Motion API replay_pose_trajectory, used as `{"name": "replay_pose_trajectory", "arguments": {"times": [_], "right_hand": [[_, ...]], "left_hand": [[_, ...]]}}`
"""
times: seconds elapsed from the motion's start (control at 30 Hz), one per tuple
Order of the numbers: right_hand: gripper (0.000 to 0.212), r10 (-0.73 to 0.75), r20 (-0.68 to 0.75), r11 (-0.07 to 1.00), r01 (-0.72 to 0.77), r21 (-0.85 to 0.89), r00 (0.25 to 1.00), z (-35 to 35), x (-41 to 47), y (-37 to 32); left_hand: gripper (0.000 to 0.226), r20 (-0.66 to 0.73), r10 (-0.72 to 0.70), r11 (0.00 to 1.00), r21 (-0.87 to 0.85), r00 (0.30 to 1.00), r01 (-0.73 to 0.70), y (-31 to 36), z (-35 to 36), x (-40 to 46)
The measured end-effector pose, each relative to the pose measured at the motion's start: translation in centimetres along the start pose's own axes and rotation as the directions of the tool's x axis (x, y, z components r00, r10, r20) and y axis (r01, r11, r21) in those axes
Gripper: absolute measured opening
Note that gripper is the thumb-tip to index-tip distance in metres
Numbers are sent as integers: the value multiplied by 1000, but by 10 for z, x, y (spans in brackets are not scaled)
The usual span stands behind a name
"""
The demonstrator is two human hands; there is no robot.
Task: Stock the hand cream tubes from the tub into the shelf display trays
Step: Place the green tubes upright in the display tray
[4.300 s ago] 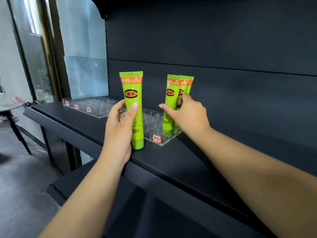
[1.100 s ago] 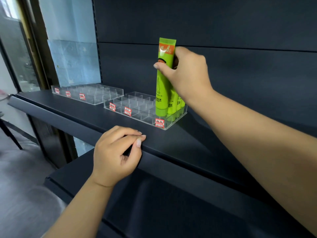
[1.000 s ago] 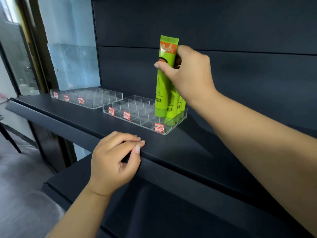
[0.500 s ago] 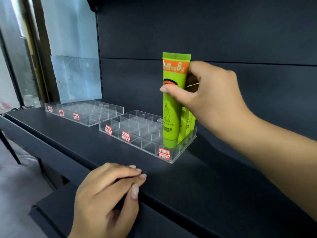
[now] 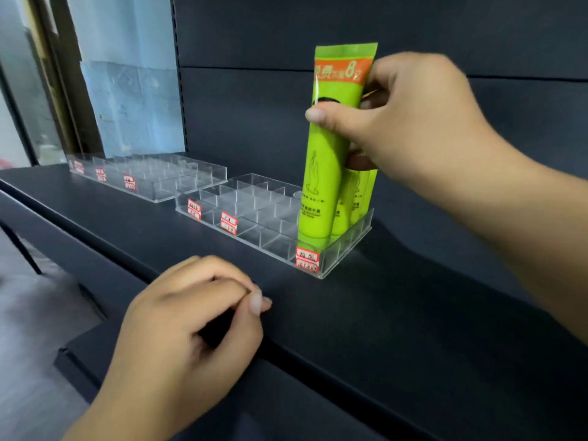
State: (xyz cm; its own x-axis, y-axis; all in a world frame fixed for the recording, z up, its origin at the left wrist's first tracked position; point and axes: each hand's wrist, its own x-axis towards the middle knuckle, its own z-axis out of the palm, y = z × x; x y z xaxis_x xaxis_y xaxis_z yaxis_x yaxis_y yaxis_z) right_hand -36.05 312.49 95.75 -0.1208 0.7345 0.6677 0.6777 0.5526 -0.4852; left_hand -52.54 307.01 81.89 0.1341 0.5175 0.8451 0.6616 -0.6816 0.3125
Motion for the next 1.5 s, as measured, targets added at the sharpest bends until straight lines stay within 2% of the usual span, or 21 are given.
{"name": "replay_pose_trajectory", "arguments": {"times": [0.2, 0.47, 0.73, 0.87, 1.07, 1.13, 1.2, 1.33, 1.43, 1.5], "right_hand": [[33, 4, 48, 999, -3, -32, 999, 5, -7, 4], [43, -21, 15, 978, 23, -210, 1000, 1, -7, 3], [38, 108, -33, 994, -107, 19, 994, -17, -14, -10], [27, 151, -28, 989, -151, 2, 988, -24, -36, -11], [14, 134, 122, 926, -81, -368, 983, -45, -99, -32], [17, 129, 168, 902, -45, -430, 977, -55, -125, -45], [20, 101, 193, 886, 0, -463, 976, -63, -151, -58], [22, 25, 233, 873, 92, -478, 972, -74, -210, -81], [24, 27, 258, 878, 101, -468, 966, -81, -264, -94], [25, 59, 277, 895, 72, -440, 959, -85, -298, -101]], "left_hand": [[53, 82, -77, 985, 163, 994, 63, 4, -1, 19], [53, 29, -141, 988, 66, 990, 139, 2, 3, 16], [54, 0, -197, 980, 19, 980, 197, 1, 5, 17], [55, -7, -181, 983, 24, 983, 182, 0, 5, 18], [59, 151, -127, 992, 42, 980, 122, 20, -12, 14], [43, 185, -101, 993, 75, 977, 88, 38, -24, 9], [35, 197, -60, 996, 82, 979, 45, 62, -39, 3], [55, 227, 20, 992, 114, 974, -47, 112, -68, -24], [56, 330, -24, 975, 216, 944, -51, 150, -95, -61], [46, 386, -68, 969, 245, 920, -31, 170, -109, -92]]}}
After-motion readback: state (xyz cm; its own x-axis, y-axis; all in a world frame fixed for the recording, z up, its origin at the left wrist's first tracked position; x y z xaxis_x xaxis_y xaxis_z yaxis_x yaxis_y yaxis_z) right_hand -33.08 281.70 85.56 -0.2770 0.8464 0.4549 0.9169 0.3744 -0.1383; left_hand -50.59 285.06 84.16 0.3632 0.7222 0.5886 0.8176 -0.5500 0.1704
